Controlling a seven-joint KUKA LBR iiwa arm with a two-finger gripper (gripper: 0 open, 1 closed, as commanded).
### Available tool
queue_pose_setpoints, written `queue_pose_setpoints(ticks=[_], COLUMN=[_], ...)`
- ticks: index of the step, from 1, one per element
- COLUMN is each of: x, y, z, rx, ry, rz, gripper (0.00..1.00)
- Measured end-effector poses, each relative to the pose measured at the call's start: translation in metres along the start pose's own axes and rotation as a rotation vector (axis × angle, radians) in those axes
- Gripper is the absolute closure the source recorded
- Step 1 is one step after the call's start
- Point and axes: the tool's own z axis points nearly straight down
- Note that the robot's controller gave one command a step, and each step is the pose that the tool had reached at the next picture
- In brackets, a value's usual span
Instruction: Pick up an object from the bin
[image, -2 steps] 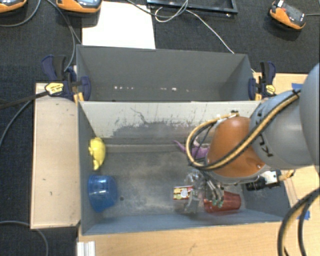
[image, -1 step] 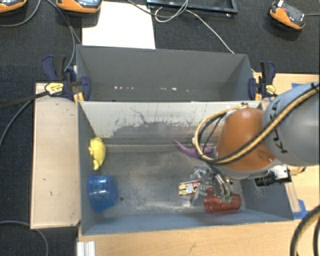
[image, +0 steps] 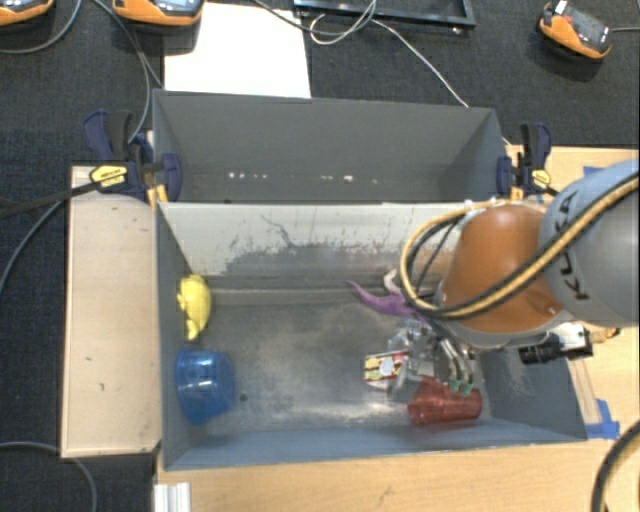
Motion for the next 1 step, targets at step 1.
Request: queue_pose_setpoints(ticks=[1], x=[-0.0098], y=[0.008], z=[-0.1596], rx=[0.001], ry=[0.003], rz=[0.041], gripper=[1.0])
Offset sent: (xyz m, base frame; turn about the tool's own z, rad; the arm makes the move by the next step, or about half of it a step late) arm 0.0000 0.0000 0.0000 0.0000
